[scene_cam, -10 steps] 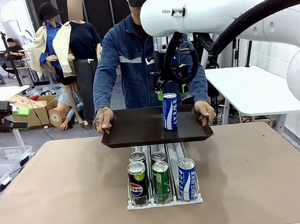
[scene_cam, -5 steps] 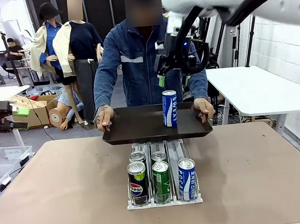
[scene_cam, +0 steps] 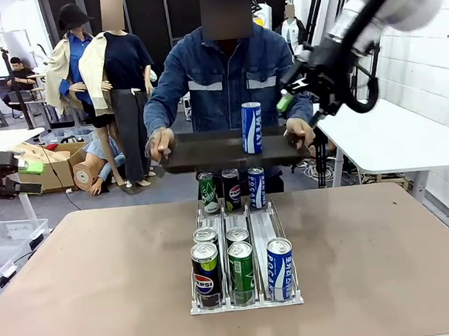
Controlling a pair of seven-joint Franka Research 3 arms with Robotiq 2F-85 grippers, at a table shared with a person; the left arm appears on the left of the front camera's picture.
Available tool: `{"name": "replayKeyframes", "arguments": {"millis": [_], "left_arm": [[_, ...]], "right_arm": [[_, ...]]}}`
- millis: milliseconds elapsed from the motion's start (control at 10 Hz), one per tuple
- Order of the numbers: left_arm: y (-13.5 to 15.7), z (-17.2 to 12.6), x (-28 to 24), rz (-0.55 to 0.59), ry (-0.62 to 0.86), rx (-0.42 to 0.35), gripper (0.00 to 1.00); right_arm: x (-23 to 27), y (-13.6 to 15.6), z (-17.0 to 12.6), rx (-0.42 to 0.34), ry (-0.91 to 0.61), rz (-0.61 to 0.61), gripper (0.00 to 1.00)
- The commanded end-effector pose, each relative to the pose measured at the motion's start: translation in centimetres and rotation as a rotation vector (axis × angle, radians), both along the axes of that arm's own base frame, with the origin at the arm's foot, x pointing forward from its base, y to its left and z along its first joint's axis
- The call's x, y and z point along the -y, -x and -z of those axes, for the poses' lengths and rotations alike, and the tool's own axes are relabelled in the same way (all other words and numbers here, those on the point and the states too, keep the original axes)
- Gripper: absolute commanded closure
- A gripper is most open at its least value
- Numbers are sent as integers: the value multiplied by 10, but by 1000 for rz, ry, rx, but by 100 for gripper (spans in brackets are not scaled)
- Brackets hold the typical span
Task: Retrieve and hand over the desired beverage to the person.
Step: Pick up another can of the same type that the person held from the Automatic Can Dispenser.
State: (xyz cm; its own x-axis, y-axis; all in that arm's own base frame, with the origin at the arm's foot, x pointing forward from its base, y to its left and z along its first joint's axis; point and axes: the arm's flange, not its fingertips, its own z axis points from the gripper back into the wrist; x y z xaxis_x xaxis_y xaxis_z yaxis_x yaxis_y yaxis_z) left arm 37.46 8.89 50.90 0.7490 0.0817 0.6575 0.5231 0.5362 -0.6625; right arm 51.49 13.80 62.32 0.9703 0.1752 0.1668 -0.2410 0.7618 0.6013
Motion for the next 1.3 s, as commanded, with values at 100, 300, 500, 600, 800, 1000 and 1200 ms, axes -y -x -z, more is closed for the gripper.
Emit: {"name": "replayKeyframes", "arguments": {"millis": [100, 300, 500, 600, 800, 1000, 1200], "left_arm": [[1, 0, -1, 5, 9, 9, 0], [1, 0, -1, 5, 9, 9, 0], [1, 0, -1, 5, 9, 9, 0], [1, 0, -1, 5, 9, 9, 0], [1, 0, -1, 5, 9, 9, 0], [1, 0, -1, 5, 9, 9, 0], [1, 0, -1, 5, 9, 9, 0]], "right_arm": [[56, 51, 51, 57, -261, 72, 0], [89, 66, 75, 58, -351, 86, 0], [125, 78, 94, 99, -376, 103, 0], [143, 83, 99, 116, -363, 89, 0], [165, 84, 107, 123, -359, 52, 0], [186, 79, 117, 125, -373, -55, 0], [192, 82, 127, 129, -383, -57, 0]]}}
